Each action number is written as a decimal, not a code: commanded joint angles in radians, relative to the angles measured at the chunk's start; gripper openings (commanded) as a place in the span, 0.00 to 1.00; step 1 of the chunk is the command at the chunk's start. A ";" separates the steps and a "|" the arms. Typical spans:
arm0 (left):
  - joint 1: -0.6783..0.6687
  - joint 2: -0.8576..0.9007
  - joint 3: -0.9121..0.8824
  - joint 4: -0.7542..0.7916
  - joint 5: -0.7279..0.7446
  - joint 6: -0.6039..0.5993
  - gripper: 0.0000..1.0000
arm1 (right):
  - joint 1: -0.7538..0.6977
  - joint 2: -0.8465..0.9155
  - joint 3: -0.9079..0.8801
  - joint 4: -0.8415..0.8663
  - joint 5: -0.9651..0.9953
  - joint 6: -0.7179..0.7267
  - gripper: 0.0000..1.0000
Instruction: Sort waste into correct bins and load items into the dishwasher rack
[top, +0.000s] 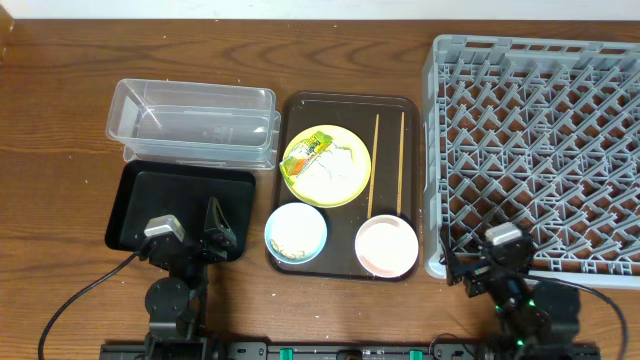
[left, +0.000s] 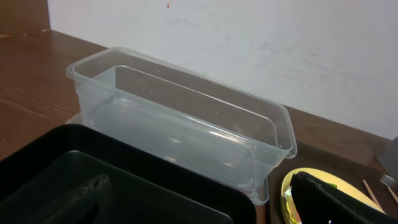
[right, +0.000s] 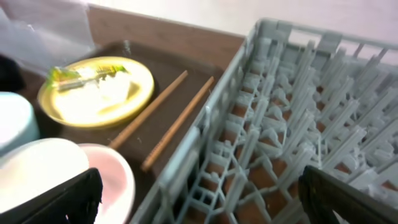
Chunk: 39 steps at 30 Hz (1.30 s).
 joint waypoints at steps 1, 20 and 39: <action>0.005 0.001 -0.030 -0.019 -0.005 0.016 0.94 | -0.006 0.072 0.167 -0.056 -0.036 0.061 0.99; 0.005 0.001 -0.030 -0.019 -0.005 0.017 0.94 | 0.010 0.940 0.946 -0.583 -0.405 0.124 0.92; 0.005 0.001 -0.030 -0.019 -0.005 0.016 0.94 | 0.608 1.217 0.755 -0.532 0.336 0.655 0.66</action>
